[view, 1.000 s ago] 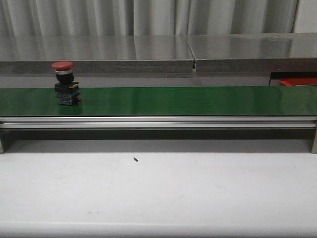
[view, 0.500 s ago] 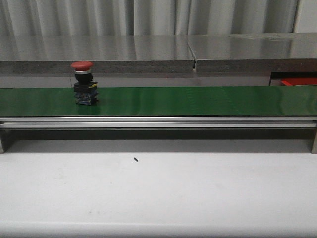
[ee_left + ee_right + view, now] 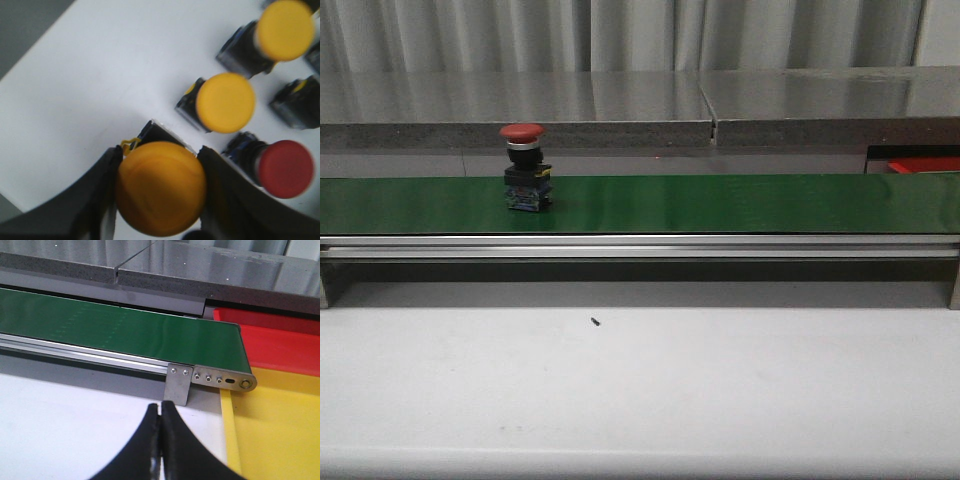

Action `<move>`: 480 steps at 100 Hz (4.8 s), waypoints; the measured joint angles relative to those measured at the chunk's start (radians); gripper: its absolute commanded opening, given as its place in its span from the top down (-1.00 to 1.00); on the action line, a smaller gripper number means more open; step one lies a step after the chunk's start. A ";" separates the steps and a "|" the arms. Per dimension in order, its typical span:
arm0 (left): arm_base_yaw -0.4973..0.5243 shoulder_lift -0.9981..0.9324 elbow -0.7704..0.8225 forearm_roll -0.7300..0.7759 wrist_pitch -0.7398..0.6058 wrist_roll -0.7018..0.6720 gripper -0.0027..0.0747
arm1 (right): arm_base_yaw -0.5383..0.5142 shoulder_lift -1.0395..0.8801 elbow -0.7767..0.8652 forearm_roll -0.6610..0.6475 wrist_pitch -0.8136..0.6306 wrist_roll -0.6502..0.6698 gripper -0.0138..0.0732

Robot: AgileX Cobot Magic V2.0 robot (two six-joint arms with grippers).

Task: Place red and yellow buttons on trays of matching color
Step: 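Set the yellow button on the conveyor belt and release it, then lower the right gripper onto the red button at the belt's end and grasp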

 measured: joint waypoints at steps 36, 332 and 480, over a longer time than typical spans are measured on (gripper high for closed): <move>-0.223 -0.171 -0.060 -0.037 0.060 0.000 0.98 | 0.000 0.000 0.000 0.000 0.000 0.000 0.95; -0.810 -1.229 0.943 -0.051 -0.488 0.052 0.98 | 0.000 0.465 -0.595 0.155 0.436 0.000 0.95; -0.810 -1.229 0.943 -0.051 -0.491 0.052 0.98 | -0.036 1.601 -1.340 0.123 0.621 -0.007 -0.66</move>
